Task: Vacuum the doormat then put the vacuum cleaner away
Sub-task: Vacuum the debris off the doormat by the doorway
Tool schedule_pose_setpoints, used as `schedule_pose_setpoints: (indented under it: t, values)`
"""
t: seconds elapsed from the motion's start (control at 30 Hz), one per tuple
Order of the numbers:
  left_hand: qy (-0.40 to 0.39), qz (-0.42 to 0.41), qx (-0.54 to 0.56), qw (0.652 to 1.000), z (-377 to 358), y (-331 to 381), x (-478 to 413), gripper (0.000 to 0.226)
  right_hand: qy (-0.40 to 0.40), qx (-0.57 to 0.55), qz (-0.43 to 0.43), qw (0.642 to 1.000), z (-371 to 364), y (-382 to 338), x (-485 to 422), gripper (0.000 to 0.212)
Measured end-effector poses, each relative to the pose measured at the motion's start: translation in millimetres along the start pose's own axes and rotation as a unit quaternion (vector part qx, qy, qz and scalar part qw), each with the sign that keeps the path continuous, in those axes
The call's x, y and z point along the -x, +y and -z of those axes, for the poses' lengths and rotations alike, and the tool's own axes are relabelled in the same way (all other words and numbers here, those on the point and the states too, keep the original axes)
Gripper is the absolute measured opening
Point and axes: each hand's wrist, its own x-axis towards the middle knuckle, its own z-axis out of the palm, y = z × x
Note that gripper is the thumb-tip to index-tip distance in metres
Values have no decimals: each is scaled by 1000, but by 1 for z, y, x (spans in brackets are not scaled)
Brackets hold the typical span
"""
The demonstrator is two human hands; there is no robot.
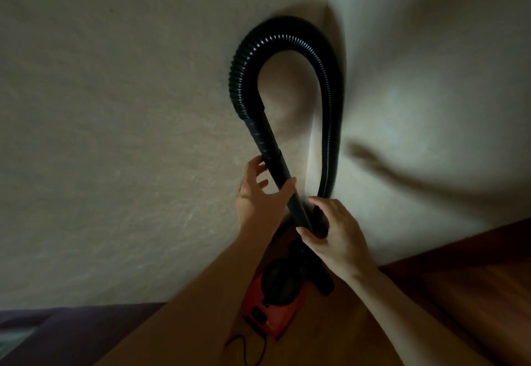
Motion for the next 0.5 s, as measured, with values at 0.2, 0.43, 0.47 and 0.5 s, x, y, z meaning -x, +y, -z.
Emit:
schedule_pose_setpoints:
  t: [0.2, 0.43, 0.47, 0.5]
  values:
    - [-67, 26, 75, 995, 4, 5, -23, 35, 59, -70, -55, 994, -33, -3, -21, 58]
    - [-163, -50, 61, 983, 15, 9, -7, 27, 148, -77, -82, 983, -54, -2, 7, 63]
    - [-187, -54, 66, 979, 16, 11, -1, 27, 171, -86, -78, 978, -53, -3, 8, 64]
    - [-208, -61, 70, 974, 18, 14, 6, 28, 189, -95, -74, 975, -52, -6, 9, 64]
